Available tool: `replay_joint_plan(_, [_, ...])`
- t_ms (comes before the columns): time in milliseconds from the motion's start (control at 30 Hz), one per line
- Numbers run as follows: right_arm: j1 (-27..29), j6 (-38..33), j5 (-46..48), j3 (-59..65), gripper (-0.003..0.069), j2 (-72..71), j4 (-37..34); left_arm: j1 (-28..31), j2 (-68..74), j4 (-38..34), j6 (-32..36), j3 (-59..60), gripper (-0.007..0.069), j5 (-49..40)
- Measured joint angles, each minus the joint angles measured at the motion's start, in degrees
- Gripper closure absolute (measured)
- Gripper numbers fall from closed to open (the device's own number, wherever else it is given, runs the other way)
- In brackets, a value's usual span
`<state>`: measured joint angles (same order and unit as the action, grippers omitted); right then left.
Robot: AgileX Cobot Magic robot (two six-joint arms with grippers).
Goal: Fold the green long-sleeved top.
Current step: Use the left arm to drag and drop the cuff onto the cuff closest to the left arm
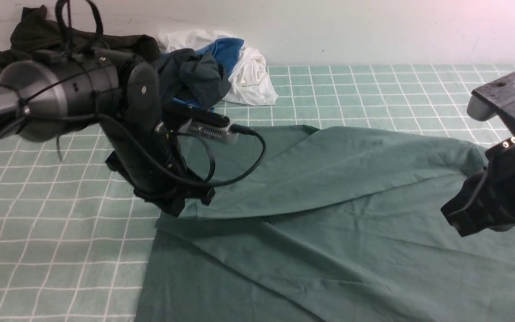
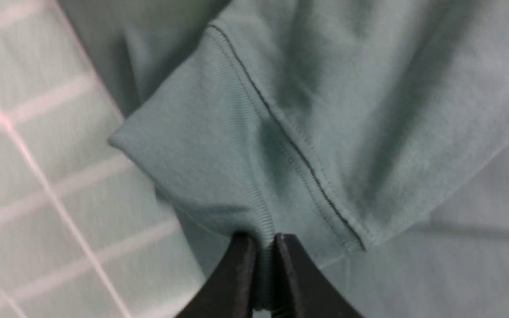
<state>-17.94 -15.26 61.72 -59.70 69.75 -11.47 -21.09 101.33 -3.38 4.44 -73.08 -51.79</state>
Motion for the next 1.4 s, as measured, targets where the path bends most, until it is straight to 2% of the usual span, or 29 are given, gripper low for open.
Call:
replay_joint_plan(100, [-2.1, 0.5, 1.5, 0.0, 0.0673, -2.2, 0.2, -2.3, -5.3, 0.4, -0.1, 8.4, 0.0597, 2.8])
replay_joint_plan(267, [-3.8, 2.3, 3.7, 0.0, 0.0673, -2.9, 0.9, -7.7, -6.7, 0.6, 0.0, 16.7, 0.0597, 6.7])
replay_joint_plan(367, [-4.4, 3.6, 8.1, 0.0, 0.0673, -2.9, 1.1, -10.0, -5.8, 2.2, 0.1, 20.1, 0.0597, 8.0])
replay_joint_plan(533, [-5.7, 5.4, 9.2, 0.5, 0.0673, -3.7, 1.0, -10.4, -5.8, 5.0, 0.1, 20.5, 0.0597, 6.7])
replay_joint_plan(667, [-6.6, 5.9, 9.4, 2.5, 0.0673, -7.0, 0.0, -10.4, -5.8, 7.8, 0.1, 20.5, 0.057, 2.1])
replay_joint_plan(800, [-6.6, 5.9, 9.6, 5.8, 0.0673, -10.8, -1.1, -10.4, -6.1, 7.1, 0.6, 20.5, 0.0447, -2.2])
replay_joint_plan(833, [-6.6, 5.9, 9.6, 7.2, 0.0673, -12.3, -1.1, -10.4, -6.6, 4.9, 2.2, 20.5, 0.037, -3.7])
replay_joint_plan(867, [-6.6, 5.9, 9.7, 7.5, 0.0673, -12.6, -1.1, -10.4, -7.0, 4.2, 3.1, 20.5, 0.0341, -4.3])
replay_joint_plan(900, [-6.6, 5.9, 9.8, 8.8, 0.0673, -13.6, -1.1, -10.6, -8.1, 1.2, 6.3, 20.5, 0.0272, -6.6])
replay_joint_plan(1033, [-6.6, 5.5, 9.8, 11.0, 0.0673, -14.4, -1.1, -12.6, -11.5, -4.4, 14.0, 21.1, 0.0122, -10.4])
replay_joint_plan(1167, [-6.6, 5.0, 9.8, 11.5, 0.0673, -14.4, -1.1, -15.9, -12.6, -5.1, 19.3, 24.6, 0.0081, -8.5])
replay_joint_plan(1333, [-6.6, 4.7, 9.7, 11.7, 0.0673, -14.4, -1.2, -20.4, -10.8, -3.4, 25.7, 31.2, 0.0079, -1.3])
replay_joint_plan(1400, [-6.6, 4.6, 9.7, 11.8, 0.0673, -14.4, -1.3, -21.4, -10.3, -2.1, 26.0, 31.9, 0.0079, 0.3])
